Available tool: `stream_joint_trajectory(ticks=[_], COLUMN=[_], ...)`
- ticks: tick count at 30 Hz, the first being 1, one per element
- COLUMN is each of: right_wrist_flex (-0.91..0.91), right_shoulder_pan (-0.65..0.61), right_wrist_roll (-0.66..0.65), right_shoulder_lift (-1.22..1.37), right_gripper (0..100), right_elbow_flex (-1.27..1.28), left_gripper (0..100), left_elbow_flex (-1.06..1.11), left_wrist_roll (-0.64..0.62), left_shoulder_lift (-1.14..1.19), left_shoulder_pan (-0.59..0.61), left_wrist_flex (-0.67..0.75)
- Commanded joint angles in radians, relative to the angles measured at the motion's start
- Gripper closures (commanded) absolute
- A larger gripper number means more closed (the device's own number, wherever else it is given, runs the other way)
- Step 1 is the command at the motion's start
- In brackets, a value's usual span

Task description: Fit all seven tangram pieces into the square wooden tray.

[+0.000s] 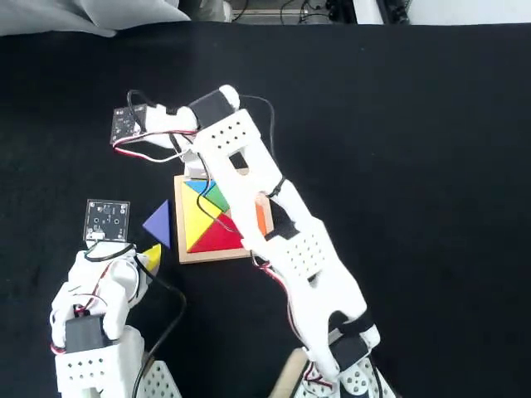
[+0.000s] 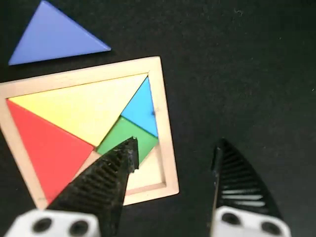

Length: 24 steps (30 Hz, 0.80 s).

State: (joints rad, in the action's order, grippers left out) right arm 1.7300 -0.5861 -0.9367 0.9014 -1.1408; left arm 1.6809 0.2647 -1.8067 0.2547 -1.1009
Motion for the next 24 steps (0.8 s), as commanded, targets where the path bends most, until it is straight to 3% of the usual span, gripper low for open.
stream_joint_trajectory(ticks=[1, 11, 24], right_wrist_flex=[0.037, 0.034, 0.034], right_shoulder_pan=[0.017, 0.109, 0.288], right_wrist_roll=[0.048, 0.199, 0.542], right_shoulder_lift=[-0.17, -0.532, -0.977], right_gripper=[75.5, 75.5, 75.5], right_elbow_flex=[0.087, 0.323, 0.47], left_gripper=[71, 71, 71], left_elbow_flex=[0.019, 0.019, 0.019], left_wrist_roll=[-0.005, -0.005, -0.005], left_shoulder_lift=[-0.006, -0.006, -0.006], left_shoulder_pan=[0.007, 0.01, 0.01], left_wrist_flex=[0.015, 0.015, 0.015])
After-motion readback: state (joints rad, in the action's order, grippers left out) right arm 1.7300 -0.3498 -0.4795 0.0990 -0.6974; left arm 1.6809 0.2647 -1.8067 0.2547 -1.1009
